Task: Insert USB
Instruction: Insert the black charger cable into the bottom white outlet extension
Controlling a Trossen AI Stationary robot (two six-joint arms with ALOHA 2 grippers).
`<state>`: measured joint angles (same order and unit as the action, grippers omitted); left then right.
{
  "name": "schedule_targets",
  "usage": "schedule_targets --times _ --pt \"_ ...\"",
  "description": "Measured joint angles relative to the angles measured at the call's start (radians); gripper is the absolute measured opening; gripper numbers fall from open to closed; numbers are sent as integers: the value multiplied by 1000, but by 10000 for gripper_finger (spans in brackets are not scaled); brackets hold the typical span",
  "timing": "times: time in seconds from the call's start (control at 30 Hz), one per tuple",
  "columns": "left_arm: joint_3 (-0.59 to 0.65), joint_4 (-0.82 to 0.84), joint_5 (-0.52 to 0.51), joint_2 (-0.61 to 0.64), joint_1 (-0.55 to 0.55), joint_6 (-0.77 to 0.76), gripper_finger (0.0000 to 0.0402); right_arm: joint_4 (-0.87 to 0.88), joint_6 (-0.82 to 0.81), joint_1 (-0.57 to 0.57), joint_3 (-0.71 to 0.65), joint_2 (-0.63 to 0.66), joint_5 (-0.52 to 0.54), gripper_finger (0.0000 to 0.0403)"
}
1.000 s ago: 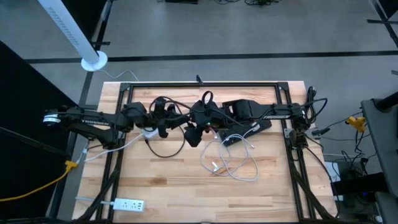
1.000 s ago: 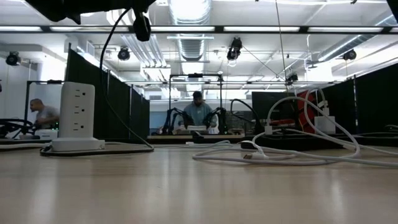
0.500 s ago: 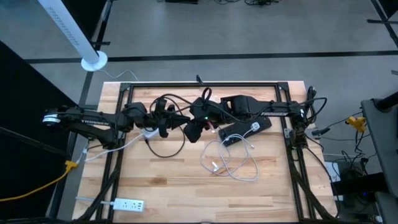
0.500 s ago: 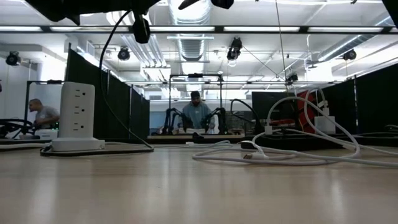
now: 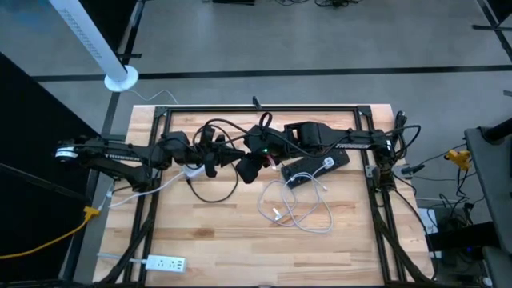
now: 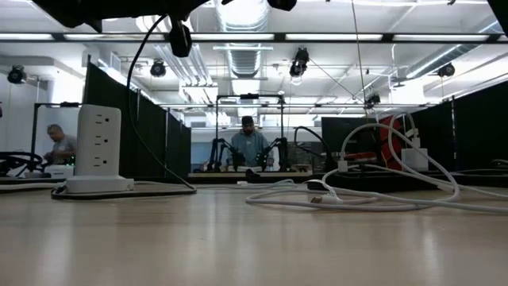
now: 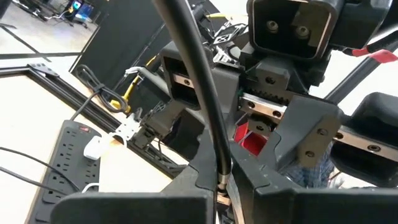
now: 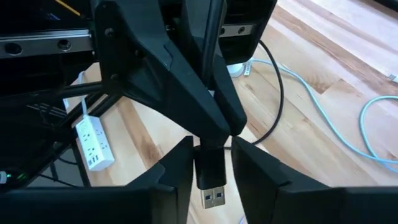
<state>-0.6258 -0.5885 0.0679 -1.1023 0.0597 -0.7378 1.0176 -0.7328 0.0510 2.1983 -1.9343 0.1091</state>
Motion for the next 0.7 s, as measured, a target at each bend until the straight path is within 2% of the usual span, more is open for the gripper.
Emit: schedule_targets --times 0.17,0.27,0.7 --pt "0 2 9 0 -7 23 0 -5 11 -3 0 0 -32 61" --pt "0 7 23 0 -16 38 0 -4 9 -15 0 0 -103 63" --pt "0 31 26 -7 -34 57 0 7 -18 -40 0 -5 -219 134"
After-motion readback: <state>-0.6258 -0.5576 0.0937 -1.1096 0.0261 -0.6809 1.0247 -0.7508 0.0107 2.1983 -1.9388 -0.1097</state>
